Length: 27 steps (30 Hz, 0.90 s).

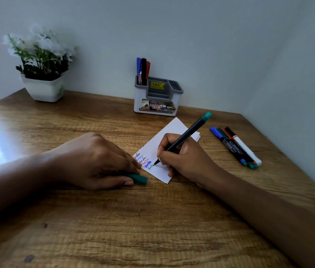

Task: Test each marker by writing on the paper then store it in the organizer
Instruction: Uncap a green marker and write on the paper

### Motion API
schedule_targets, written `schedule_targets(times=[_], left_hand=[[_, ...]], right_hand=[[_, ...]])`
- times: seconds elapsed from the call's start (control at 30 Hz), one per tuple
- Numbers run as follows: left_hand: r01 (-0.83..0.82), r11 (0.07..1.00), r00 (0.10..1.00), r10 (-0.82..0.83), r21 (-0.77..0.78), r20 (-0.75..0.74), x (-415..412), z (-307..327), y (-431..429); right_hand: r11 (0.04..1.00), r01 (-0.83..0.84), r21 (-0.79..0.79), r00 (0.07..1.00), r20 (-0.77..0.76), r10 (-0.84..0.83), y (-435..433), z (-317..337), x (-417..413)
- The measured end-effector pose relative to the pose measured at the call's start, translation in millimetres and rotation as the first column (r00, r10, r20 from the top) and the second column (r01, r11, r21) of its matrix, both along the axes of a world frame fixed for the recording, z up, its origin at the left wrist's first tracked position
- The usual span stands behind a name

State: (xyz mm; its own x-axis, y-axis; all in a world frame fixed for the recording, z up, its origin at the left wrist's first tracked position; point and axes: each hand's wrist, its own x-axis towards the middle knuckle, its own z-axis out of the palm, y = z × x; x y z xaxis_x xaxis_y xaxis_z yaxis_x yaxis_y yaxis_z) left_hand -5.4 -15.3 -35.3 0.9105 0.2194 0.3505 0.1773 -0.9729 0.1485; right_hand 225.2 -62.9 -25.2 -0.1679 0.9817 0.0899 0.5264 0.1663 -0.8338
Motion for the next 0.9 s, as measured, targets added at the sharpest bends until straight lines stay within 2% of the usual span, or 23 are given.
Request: schedule_targets(times=[0.1,0.17,0.23,0.3,0.33,0.37,0.5,0.6,0.7,0.8,0.9], left_hand=[[0.000,1.000,1.000,0.000,0.000,0.000,-0.3,-0.4,-0.2],[-0.004,1.000,1.000,0.004,-0.001,-0.001,-0.3,0.0,-0.4],[-0.016,1.000,1.000,0.016,-0.003,0.003,0.1,0.4,-0.6],[-0.033,0.999,0.999,0.034,-0.022,0.019,0.6,-0.8,-0.6],[-0.047,0.998,0.998,0.048,-0.043,0.032,0.8,-1.3,-1.0],[-0.065,0.996,0.997,0.068,-0.068,0.046,0.8,-1.7,-1.3],[-0.136,0.979,0.981,0.155,-0.154,0.117,1.9,-1.6,-1.1],[-0.167,0.941,0.960,0.224,-0.295,0.170,3.1,0.3,-0.9],[-0.183,0.898,0.935,0.285,-0.400,0.213,5.4,2.7,-4.1],[-0.220,0.852,0.888,0.376,-0.474,0.263,6.4,3.1,-5.7],[-0.214,0.831,0.875,0.397,-0.514,0.278,8.0,5.1,-6.9]], right_hand=[[1.000,0.006,0.001,1.000,0.018,-0.006,0.3,-0.6,-0.8],[0.999,0.037,-0.035,0.999,-0.030,-0.038,2.1,-0.7,0.1],[0.989,0.061,-0.137,0.960,-0.263,-0.096,4.8,0.5,3.5],[0.974,0.022,-0.226,0.838,-0.526,-0.141,5.4,4.3,6.5],[0.973,0.005,-0.233,0.796,-0.587,-0.144,4.4,5.8,7.8],[0.975,-0.006,-0.221,0.786,-0.604,-0.132,3.1,6.4,8.5],[0.993,-0.041,-0.113,0.855,-0.518,-0.024,-6.6,12.4,5.6],[0.994,-0.095,-0.061,0.856,-0.515,0.050,-13.9,21.7,6.7],[0.996,-0.091,-0.027,0.832,-0.552,0.060,-17.7,26.7,11.5],[0.998,-0.052,0.032,0.856,-0.513,0.061,-19.6,28.4,13.8],[0.998,-0.038,0.053,0.878,-0.475,0.059,-20.1,28.1,12.4]])
